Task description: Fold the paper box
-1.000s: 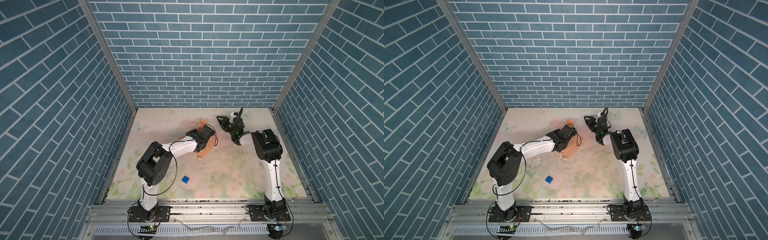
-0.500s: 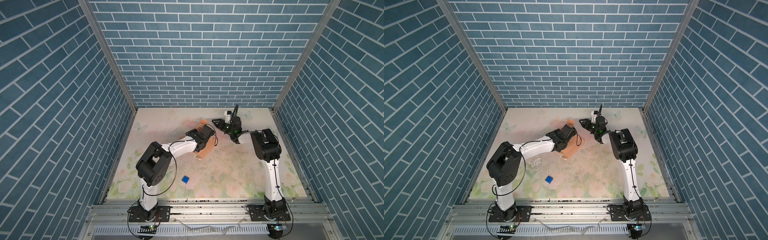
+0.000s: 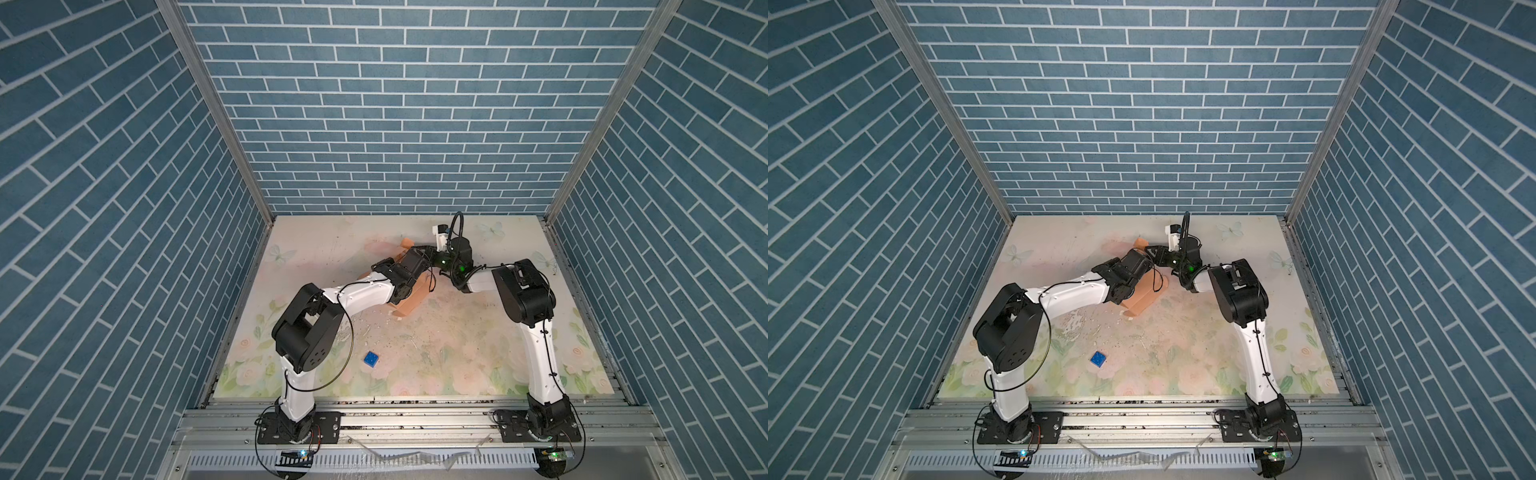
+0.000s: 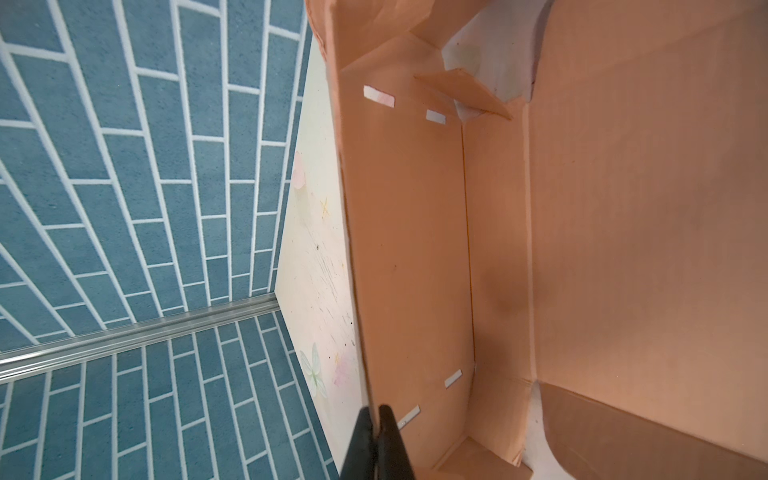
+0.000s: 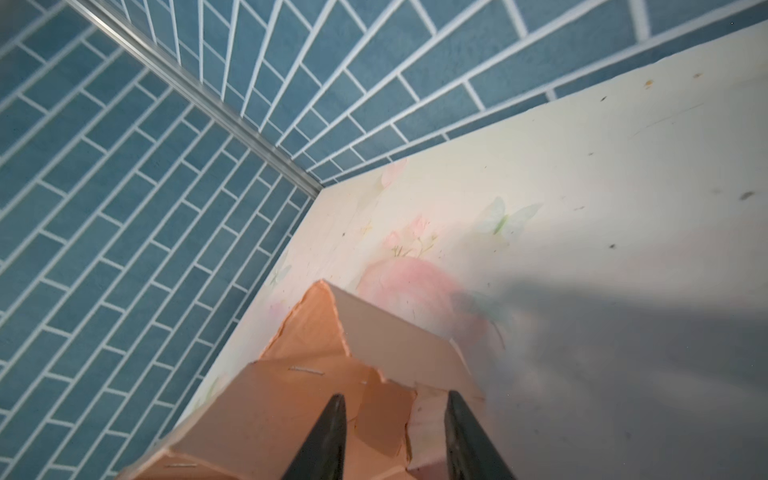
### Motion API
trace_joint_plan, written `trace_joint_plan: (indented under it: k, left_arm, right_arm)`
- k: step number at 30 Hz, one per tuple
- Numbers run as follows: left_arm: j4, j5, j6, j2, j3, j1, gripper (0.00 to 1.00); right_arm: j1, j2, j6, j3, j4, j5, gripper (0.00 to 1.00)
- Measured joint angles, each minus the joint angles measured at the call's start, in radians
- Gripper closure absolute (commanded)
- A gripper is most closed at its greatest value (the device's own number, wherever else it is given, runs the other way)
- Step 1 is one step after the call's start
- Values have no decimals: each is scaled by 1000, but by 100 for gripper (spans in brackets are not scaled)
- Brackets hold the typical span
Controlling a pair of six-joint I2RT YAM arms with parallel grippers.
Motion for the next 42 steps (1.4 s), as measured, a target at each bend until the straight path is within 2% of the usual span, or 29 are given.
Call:
trace_joint_plan:
  k: [9,23,29,42]
  left_arm:
    - [0,8,1,-5,-4,0,94]
    - [0,16,3,-11,-10,0,94]
    - [0,18,3,-12,-10,0,94]
    - [-2,28,3,-21,-14,0,94]
  right_arm:
    - [18,2,-64,78,-64,22,60]
    - [7,0,-142,10,-96,89,60]
    - [-6,0,-160,10,-95,57,60]
    - [-9,0,-219,157,-149,-43,72]
